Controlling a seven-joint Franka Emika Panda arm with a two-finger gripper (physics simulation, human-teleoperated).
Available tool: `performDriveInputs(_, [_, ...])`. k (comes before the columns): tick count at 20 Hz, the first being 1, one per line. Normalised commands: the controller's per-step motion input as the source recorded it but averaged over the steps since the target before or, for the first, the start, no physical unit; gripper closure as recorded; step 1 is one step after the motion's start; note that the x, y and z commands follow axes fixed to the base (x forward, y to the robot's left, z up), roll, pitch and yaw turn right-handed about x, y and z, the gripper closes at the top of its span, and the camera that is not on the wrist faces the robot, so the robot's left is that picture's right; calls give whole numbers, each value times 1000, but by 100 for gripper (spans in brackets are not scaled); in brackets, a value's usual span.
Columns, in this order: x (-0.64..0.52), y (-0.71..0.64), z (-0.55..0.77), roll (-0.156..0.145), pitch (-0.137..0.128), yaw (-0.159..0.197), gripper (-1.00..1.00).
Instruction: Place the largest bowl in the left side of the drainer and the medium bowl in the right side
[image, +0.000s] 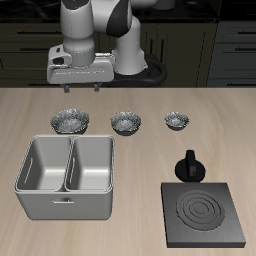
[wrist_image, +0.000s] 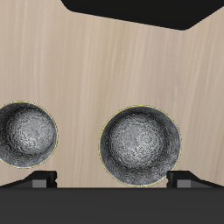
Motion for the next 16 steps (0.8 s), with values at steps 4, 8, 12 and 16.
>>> performDriveInputs(4, [-66,-42,-351,23,-11,82,-100])
performDriveInputs(8, [-133,-104,-361,11,-61,56,-100])
performDriveInputs(12, [-31,-78,-355,-16,9,25,-100])
performDriveInputs(16, [-72,40,-322,0,11,-17,-100])
